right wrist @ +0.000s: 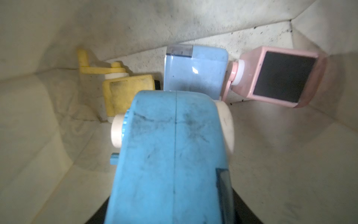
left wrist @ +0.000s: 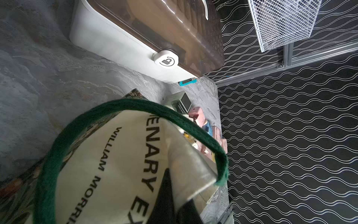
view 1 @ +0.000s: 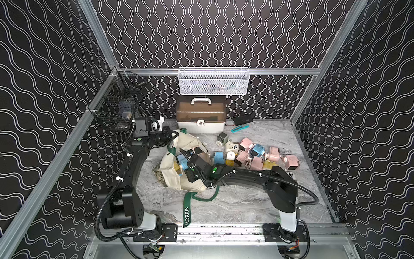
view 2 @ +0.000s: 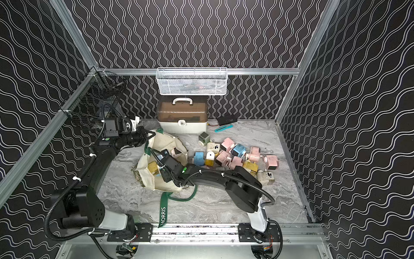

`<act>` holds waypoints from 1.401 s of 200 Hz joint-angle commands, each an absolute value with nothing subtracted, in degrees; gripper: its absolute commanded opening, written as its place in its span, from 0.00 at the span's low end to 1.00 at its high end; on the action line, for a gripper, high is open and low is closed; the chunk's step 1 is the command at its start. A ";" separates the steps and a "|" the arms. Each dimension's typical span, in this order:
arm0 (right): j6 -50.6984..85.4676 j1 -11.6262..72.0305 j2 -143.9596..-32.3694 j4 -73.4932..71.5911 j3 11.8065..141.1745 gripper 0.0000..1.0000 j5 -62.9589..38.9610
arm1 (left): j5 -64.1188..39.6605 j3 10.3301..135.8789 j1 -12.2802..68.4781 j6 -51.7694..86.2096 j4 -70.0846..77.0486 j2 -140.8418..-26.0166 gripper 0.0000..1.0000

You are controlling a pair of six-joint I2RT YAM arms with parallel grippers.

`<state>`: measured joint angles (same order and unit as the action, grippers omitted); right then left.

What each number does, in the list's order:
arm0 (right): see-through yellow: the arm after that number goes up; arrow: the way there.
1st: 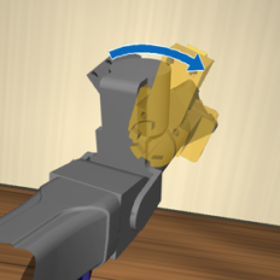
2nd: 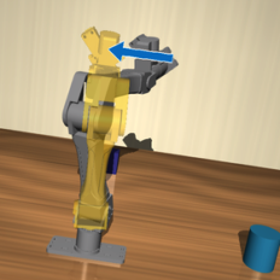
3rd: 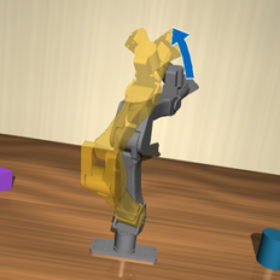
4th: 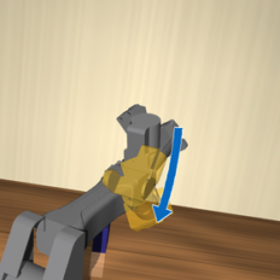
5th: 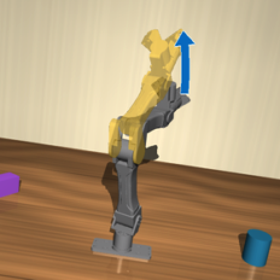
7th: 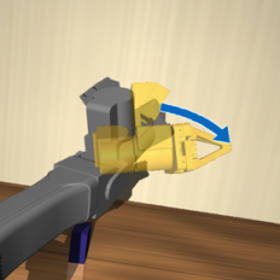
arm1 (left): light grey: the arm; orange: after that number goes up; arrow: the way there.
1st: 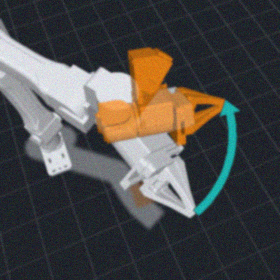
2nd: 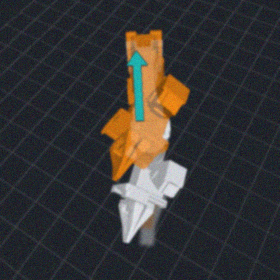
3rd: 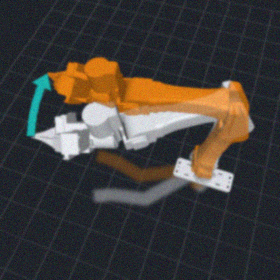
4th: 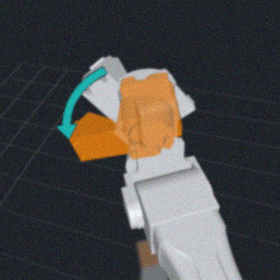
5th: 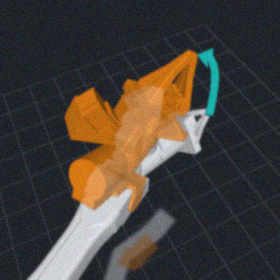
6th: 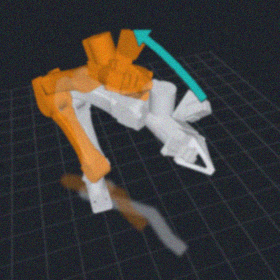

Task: Take out the pencil sharpeners from the tote bags
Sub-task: Pick up the pencil sharpener from the canvas bag, then place the pencil sharpener at the center of the board.

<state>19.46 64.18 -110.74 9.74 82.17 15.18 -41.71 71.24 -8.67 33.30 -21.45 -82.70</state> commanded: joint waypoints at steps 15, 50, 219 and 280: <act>21.15 64.60 -100.69 7.19 74.44 0.53 15.51 | -42.61 71.63 -8.63 33.30 -18.74 -82.62 0.00; 23.53 64.61 -89.48 7.68 66.29 0.53 17.68 | -42.45 71.54 -8.74 33.29 -18.80 -82.66 0.00; 62.00 59.67 -59.73 36.64 37.96 0.58 55.34 | -42.41 71.53 -8.71 33.49 -18.54 -82.70 0.00; 64.34 51.45 -62.28 31.46 33.27 0.59 54.03 | -42.55 71.37 -8.70 33.57 -18.53 -82.70 0.00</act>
<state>61.56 53.32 -60.49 33.87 33.91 52.99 -41.69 71.24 -8.67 33.30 -21.45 -82.70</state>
